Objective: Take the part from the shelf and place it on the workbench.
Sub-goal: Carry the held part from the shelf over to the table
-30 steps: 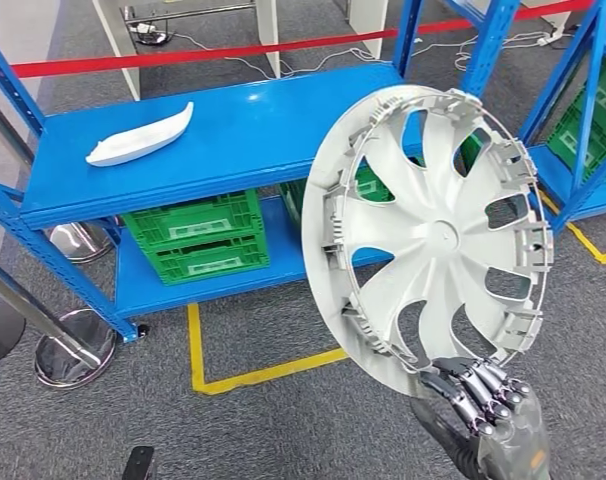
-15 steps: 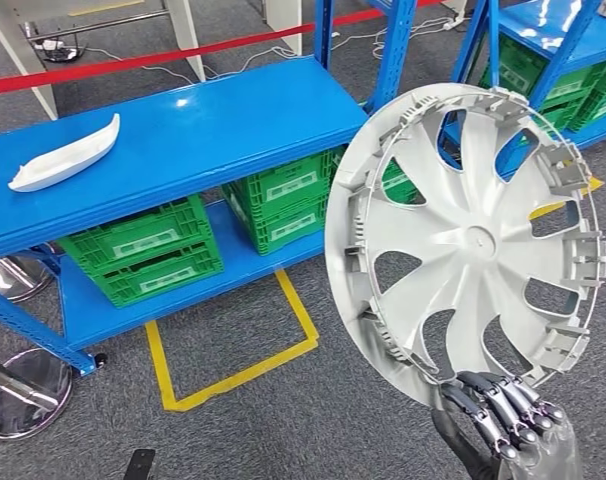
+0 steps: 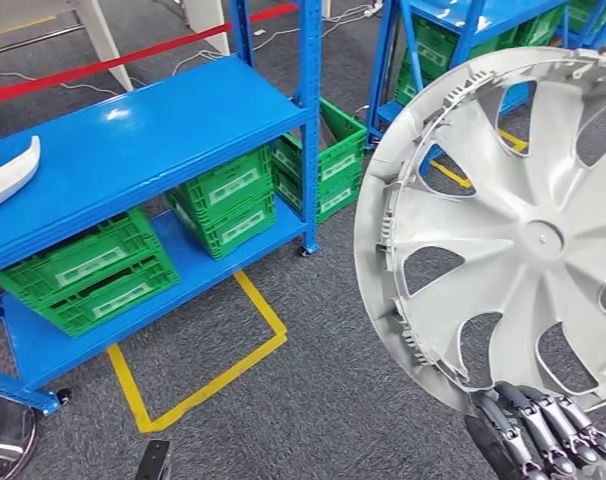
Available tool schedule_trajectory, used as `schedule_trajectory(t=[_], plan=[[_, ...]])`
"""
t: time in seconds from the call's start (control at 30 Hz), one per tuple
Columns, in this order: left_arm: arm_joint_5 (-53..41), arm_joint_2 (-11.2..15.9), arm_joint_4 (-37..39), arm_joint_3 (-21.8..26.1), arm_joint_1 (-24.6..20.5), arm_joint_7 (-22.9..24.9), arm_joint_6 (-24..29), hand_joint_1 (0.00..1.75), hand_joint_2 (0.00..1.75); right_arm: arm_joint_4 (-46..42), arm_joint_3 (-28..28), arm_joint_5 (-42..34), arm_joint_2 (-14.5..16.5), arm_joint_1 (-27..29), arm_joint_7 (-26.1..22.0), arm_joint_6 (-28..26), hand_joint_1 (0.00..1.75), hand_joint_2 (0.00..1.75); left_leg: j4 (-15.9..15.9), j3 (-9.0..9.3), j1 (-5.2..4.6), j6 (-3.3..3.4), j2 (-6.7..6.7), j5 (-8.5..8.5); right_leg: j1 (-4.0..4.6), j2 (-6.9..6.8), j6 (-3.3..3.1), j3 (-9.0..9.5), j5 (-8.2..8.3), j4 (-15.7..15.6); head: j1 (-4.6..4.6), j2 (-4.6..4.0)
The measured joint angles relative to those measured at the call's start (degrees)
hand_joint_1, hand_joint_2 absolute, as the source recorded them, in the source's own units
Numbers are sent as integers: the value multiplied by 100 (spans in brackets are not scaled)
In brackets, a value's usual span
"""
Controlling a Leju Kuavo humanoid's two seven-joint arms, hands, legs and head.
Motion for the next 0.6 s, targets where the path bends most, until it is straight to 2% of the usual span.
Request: schedule_trajectory(t=[0.03, 0.07, 0.1, 0.13, 0.17, 0.2, 0.23, 0.27, 0.3, 0.33, 0.4, 0.43, 0.47, 0.5, 0.53, 0.57, 0.6], plan=[[-17, -41, -1, 0, -40, -55, -26, 0, 0, -198, -65, 311, -53, 123, 234, 0, 175, 175, 14, 16, -15, -54, 178, -26, 9, -64, -56, 267, 159, -407, -3, 0], [-35, -73, -1, 1, -82, -64, -18, 0, 0, -354, -106, 492, -95, 206, 379, -1, 175, 175, 59, 24, -22, -118, 222, -86, 18, -107, -125, 508, 297, -825, -11, 0], [-54, -79, -2, 2, -105, -68, -17, 0, 0, -430, -115, 608, -108, 239, 447, -1, 175, 175, 178, -8, -16, -167, 149, -190, 17, 5, -199, 500, 318, -836, -27, 0], [-62, -79, -1, 4, -111, -63, -20, 0, 0, -451, -119, 628, -108, 242, 426, -1, 175, 175, 411, -99, -1, -193, -14, -352, 7, 70, -232, 493, 333, -842, -37, 0], [-67, -78, -1, 7, -109, -59, -26, 0, 0, -463, -125, 636, -107, 244, 396, 0, 175, 175, 755, -239, 11, -207, -198, -552, 7, 137, -257, 482, 342, -841, -47, 0], [-70, -78, 0, 10, -100, -55, -39, 0, 0, -467, -131, 639, -106, 241, 372, 1, 175, 175, 1152, -410, 16, -209, -302, -741, 12, 210, -276, 473, 348, -840, -51, 0], [-73, -78, 1, 14, -89, -54, -57, 0, 0, -468, -136, 639, -104, 240, 358, 1, 175, 175, 1493, -563, 17, -206, -352, -861, 20, 291, -286, 467, 353, -839, -50, 0], [-73, -78, 1, 17, -79, -58, -82, 0, 0, -468, -137, 640, -102, 240, 351, 0, 175, 175, 1669, -646, 16, -196, -375, -870, 30, 375, -293, 464, 358, -837, -50, 0], [-78, -78, 1, 20, -74, -63, -114, 0, 0, -469, -137, 640, -101, 238, 347, 0, 175, 175, 1628, -636, 15, -177, -395, -759, 38, 462, -296, 466, 362, -834, -50, 0], [-83, -78, 1, 22, -74, -69, -140, 0, 0, -470, -137, 640, -101, 235, 341, 0, 175, 175, 1370, -531, 13, -149, -438, -551, 45, 548, -297, 472, 364, -830, -49, 0], [-96, -69, 1, 31, -73, -73, -177, 0, 0, -469, -137, 639, -98, 213, 314, 1, 175, 175, 623, -224, 17, -72, -694, -134, 56, 699, -285, 469, 371, -815, -44, 0], [-100, -64, 1, 39, -72, -75, -184, 0, 0, -468, -138, 639, -96, 189, 287, 1, 175, 175, 332, -107, 19, -46, -827, -34, 50, 774, -266, 446, 380, -803, -45, 0], [-104, -60, 1, 50, -70, -78, -190, 0, 0, -466, -141, 639, -89, 166, 243, 0, 175, 175, 178, -51, 17, -32, -916, -11, 36, 845, -236, 410, 396, -793, -45, 0], [-108, -56, 1, 61, -68, -83, -195, 0, 0, -465, -148, 638, -72, 151, 188, -1, 175, 175, 129, -36, 12, -28, -928, -30, 20, 918, -196, 372, 419, -790, -49, 0], [-116, -60, 1, 70, -68, -89, -197, 0, 0, -465, -162, 635, -47, 144, 126, -1, 175, 175, 85, -25, 11, -24, -863, -25, 4, 993, -156, 327, 441, -798, -54, 0], [-123, -57, 0, 77, -71, -93, -199, 0, 0, -465, -179, 631, -19, 152, 72, -1, 175, 175, 53, -18, 17, -11, -781, -4, 2, 983, -126, 292, 445, -789, -54, 0], [-131, -53, -1, 85, -73, -97, -199, 0, 0, -466, -197, 627, 9, 156, 33, -1, 175, 175, 9, -5, 28, 14, -699, 21, 10, 869, -98, 234, 391, -719, -36, 0]])
